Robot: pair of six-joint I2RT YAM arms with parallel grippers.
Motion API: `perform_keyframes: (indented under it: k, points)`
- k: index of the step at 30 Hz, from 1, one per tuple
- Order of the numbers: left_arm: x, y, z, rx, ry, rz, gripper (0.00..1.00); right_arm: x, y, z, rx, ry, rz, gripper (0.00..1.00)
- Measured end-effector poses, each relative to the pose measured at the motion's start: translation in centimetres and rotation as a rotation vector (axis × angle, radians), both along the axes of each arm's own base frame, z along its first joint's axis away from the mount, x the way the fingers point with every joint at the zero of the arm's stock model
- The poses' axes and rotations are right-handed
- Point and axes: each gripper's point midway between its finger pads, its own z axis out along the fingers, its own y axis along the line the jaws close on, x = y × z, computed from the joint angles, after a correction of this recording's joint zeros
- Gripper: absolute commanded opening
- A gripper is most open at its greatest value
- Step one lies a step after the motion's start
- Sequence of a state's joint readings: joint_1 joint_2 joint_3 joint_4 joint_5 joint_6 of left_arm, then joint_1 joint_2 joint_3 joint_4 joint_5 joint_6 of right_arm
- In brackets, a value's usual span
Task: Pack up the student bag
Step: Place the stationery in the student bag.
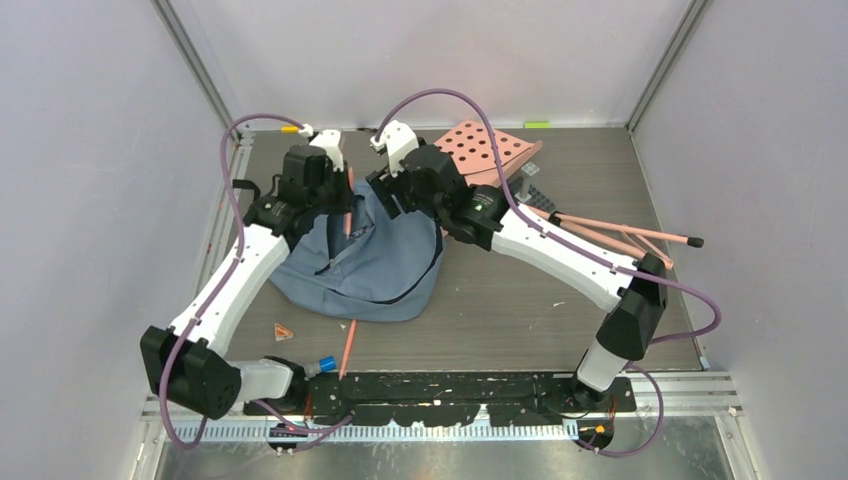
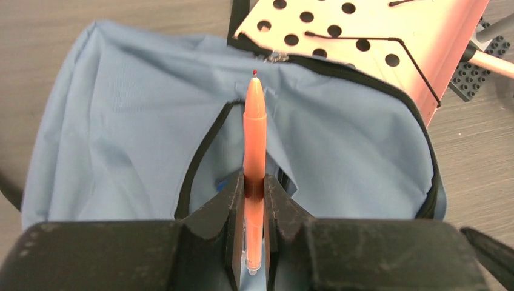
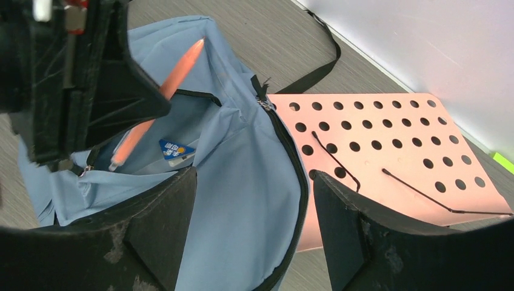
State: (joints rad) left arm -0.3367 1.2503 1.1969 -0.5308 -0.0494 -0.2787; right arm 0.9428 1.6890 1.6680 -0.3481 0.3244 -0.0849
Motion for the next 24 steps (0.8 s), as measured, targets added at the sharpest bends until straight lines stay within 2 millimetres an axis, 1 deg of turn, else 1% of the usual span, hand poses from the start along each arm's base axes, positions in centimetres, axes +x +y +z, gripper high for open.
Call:
perform_keyframes:
  k: [4, 6, 10, 14, 17, 20, 24]
  points:
    - [2.2, -1.1, 0.7, 0.078, -0.052, -0.08, 0.0, 0.0, -1.0, 0.5, 0.026, 0.004, -0.024, 0.76]
    - [3.0, -1.4, 0.3, 0.132, -0.056, -0.12, 0.0, 0.0, -1.4, 0.6, 0.038, 0.009, -0.034, 0.76]
    - [3.7, -1.7, -1.7, 0.244, -0.027, -0.204, 0.0, 0.2, -2.0, 0.6, 0.055, 0.017, -0.053, 0.76]
    - [3.2, -1.7, -3.7, 0.3, 0.036, -0.265, 0.0, 0.3, -2.5, 0.2, 0.066, 0.03, -0.07, 0.76]
    - [2.9, -1.6, -4.2, 0.321, 0.052, -0.282, 0.0, 0.5, -2.8, 0.1, 0.079, 0.039, -0.084, 0.76]
    - [2.8, -1.3, -4.5, 0.341, 0.06, -0.274, 0.04, 0.6, -2.9, 0.2, 0.092, 0.043, -0.092, 0.76]
    - [1.9, -0.6, -6.2, 0.367, 0.11, -0.268, 0.13, 0.8, -3.1, 0.5, 0.108, 0.043, -0.1, 0.76]
